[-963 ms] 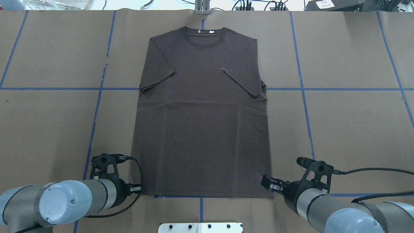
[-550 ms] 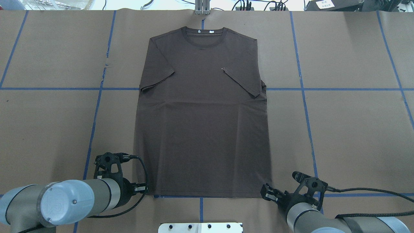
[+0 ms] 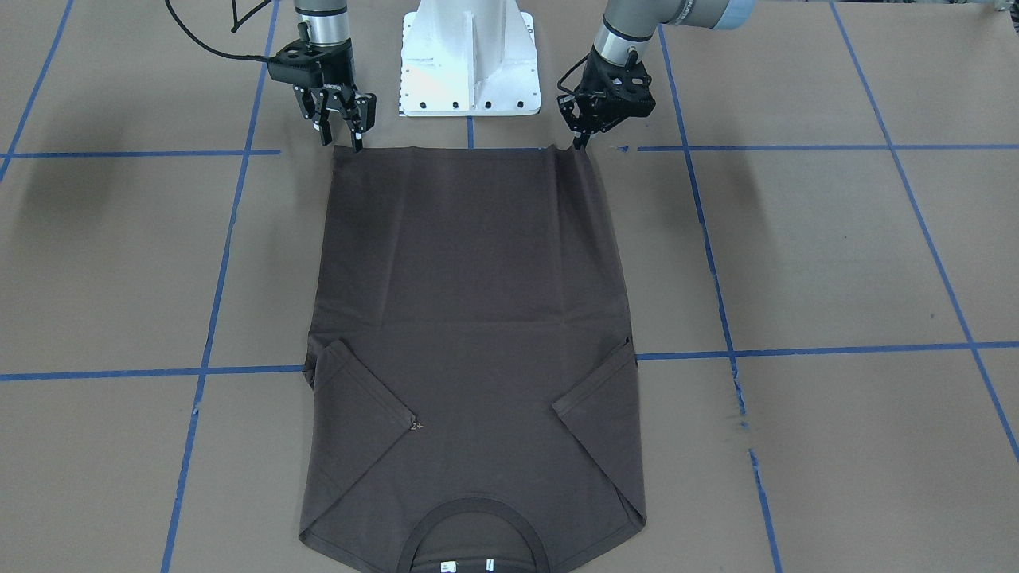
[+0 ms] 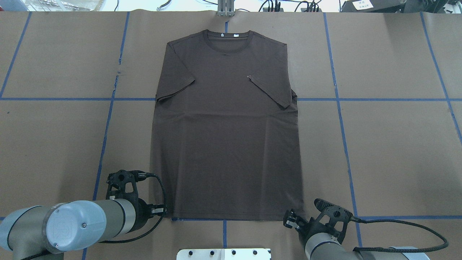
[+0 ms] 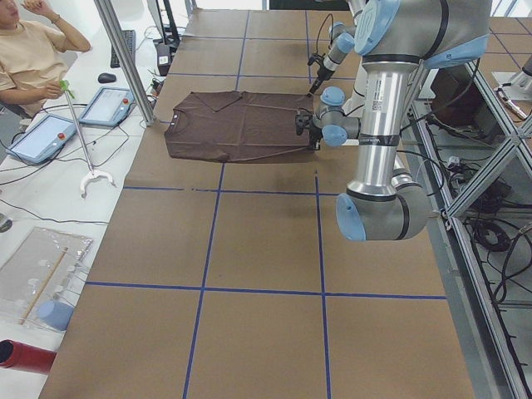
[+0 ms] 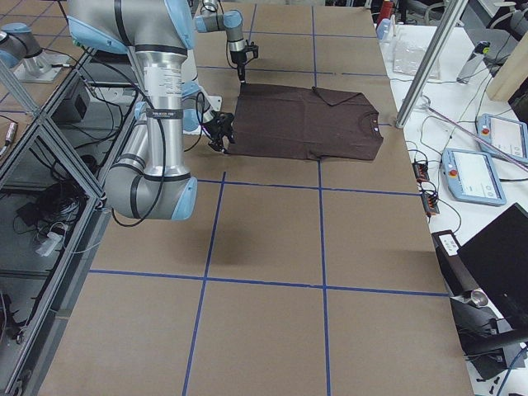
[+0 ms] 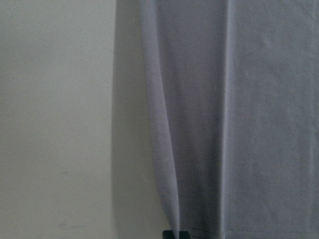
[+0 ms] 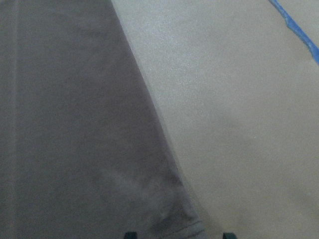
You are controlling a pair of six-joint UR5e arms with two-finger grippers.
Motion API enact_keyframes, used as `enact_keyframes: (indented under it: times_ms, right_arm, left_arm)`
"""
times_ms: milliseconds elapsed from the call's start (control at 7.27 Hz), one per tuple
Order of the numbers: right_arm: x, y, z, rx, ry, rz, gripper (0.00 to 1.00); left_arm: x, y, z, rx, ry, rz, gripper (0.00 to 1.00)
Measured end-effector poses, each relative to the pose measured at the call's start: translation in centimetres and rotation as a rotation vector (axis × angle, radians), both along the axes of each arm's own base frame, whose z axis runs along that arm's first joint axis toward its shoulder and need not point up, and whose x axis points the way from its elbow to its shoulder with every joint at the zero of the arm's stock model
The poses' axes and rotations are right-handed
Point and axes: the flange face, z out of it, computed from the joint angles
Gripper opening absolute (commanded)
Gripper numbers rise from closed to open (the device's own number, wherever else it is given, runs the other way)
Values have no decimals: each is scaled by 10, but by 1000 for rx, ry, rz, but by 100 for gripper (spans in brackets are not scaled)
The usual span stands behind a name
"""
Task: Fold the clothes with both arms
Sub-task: 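Grasp the two hem corners with both grippers, then lift the hem with both grippers and fold it toward the collar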
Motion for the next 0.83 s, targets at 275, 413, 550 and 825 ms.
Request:
enact_keyframes:
  times_ms: [275, 413, 550, 825]
  right_arm:
    - [-3, 0, 3, 2, 9, 1, 12]
    - [-3, 0, 3, 3, 9, 1, 0]
    - [-3, 0, 3, 3, 9, 2, 0]
    - [-2, -1, 3, 6, 9, 5, 0]
  left_arm:
    - [0, 0, 1, 0, -1, 0, 0]
    - [0, 0, 1, 0, -2, 0, 0]
    - [0, 0, 1, 0, -3, 0, 0]
    - [0, 0, 2, 0, -3, 0, 0]
